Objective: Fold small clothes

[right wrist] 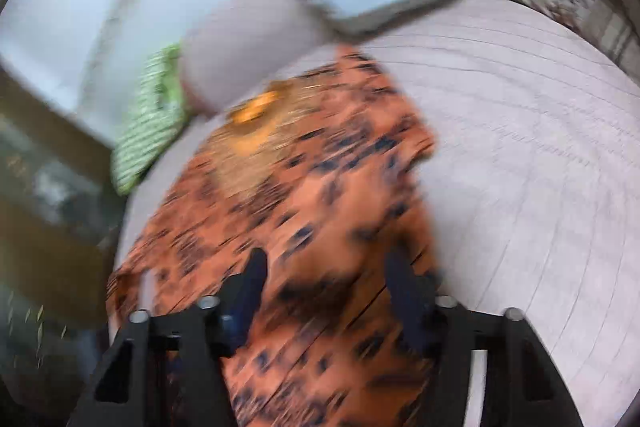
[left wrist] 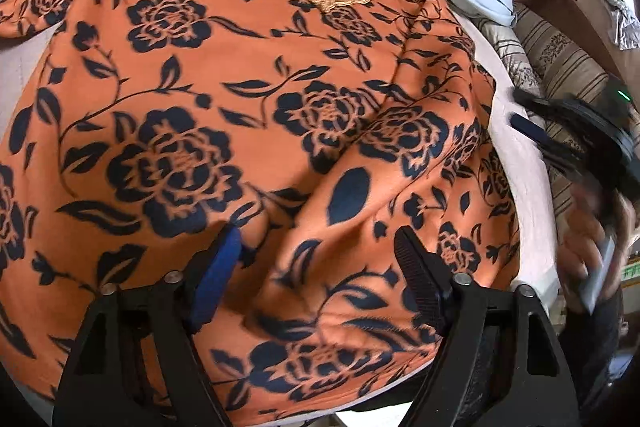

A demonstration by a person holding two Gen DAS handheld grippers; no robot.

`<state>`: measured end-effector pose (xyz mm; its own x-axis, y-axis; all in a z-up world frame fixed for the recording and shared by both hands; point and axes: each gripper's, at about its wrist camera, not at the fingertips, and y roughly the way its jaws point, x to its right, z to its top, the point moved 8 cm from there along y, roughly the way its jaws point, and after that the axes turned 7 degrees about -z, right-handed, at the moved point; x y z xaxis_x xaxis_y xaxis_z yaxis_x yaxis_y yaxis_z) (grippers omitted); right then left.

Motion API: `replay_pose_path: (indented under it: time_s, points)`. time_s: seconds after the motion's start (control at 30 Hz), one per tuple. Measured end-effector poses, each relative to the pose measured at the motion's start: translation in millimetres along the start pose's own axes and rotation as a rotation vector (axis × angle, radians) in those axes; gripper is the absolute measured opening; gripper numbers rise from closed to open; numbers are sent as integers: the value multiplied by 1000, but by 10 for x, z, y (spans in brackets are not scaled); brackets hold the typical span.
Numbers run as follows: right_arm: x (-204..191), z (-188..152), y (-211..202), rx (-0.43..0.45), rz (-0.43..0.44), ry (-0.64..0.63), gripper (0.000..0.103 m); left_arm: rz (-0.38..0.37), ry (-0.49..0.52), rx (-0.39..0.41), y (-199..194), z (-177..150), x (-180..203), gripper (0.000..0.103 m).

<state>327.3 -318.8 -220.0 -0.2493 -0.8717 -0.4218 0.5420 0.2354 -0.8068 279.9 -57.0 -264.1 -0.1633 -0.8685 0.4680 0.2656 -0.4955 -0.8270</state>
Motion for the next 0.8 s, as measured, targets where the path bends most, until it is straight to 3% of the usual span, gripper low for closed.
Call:
replay_pose_path:
  time_s: [0.07, 0.1, 0.13, 0.23, 0.3, 0.43, 0.53, 0.63, 0.73, 0.8]
  points:
    - [147, 178, 281, -31, -69, 46, 32, 43, 19, -6, 39, 25, 2, 35]
    - [189, 240, 372, -38, -84, 62, 30, 51, 17, -7, 41, 38, -8, 24]
    - [193, 289, 453, -43, -77, 65, 24, 32, 5, -10, 35, 42, -14, 5]
    - [154, 380, 569, -51, -84, 58, 8, -52, -22, 25, -205, 81, 19, 3]
    - [75, 419, 460, -28, -46, 61, 7, -115, -29, 89, -542, 122, 53, 3]
    - [-180, 349, 219, 2, -2, -3, 7, -98, -40, 158, -925, 156, -112, 3]
    - [-296, 181, 455, -55, -25, -60, 7, -9, -53, 81, -680, 104, -386, 3]
    - [-241, -30, 752, -160, -116, -108, 7, 55, -86, 26, -482, 11, -625, 4]
    - [-300, -35, 422, -89, -76, -92, 7, -31, -123, 54, -499, -78, -636, 12]
    - [-425, 15, 58, 14, -20, -114, 7, -53, -118, 57, -478, -106, -635, 14]
